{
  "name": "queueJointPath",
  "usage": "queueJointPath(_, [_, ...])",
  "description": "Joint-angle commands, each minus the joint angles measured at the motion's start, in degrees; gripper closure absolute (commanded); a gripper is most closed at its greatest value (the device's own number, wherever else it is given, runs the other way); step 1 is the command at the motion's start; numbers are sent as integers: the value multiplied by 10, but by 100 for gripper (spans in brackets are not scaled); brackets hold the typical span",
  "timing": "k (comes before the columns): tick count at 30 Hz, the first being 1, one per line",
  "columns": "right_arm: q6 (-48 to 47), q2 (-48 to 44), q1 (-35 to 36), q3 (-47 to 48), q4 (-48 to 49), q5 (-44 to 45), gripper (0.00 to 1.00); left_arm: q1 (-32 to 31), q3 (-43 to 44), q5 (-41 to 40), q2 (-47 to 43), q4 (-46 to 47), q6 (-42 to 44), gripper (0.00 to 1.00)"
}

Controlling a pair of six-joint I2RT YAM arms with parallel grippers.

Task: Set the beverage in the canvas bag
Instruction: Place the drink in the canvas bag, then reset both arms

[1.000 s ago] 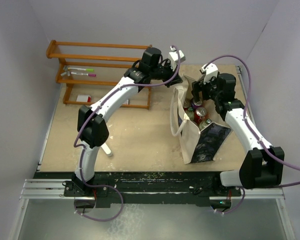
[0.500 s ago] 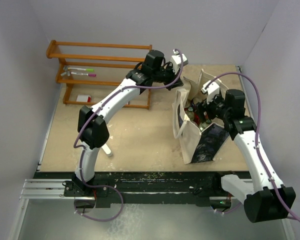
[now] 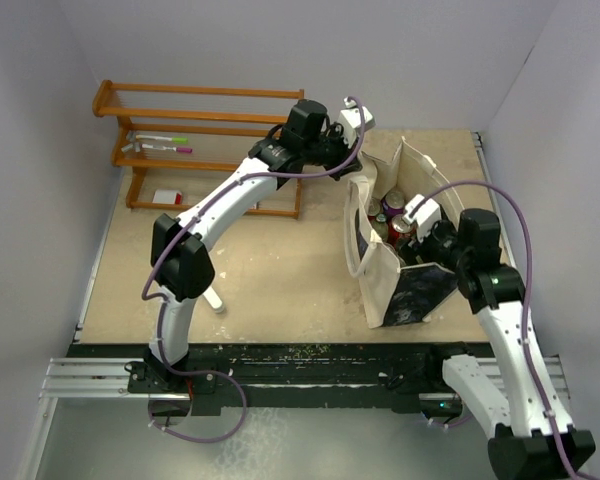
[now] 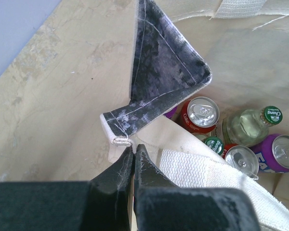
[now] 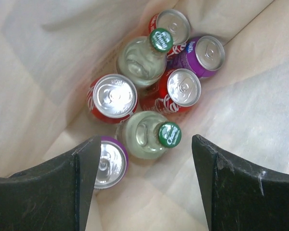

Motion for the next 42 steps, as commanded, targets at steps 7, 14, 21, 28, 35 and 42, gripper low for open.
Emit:
queueJointPath(7, [-115, -79, -2, -61, -63, -24, 18, -4, -42, -7, -44, -34, 27, 96])
queueJointPath(14, [-16, 0, -2, -14, 16, -7, 16, -3, -34, -3, -55, -34, 41, 91])
queueJointPath(21, [106, 89, -2, 92, 117, 18, 14, -4, -2, 6, -67, -24, 27, 64])
queueJointPath(28, [219, 156, -2, 241, 111, 67, 12, 1, 25, -4, -101, -13, -5, 32])
queueJointPath(35, [297, 199, -2, 378, 91, 234, 7, 40, 4, -92, -184, -22, -10, 14])
queueJointPath(42, [296, 239, -3, 457, 56, 395, 0, 130, -79, -223, -287, -47, -10, 1])
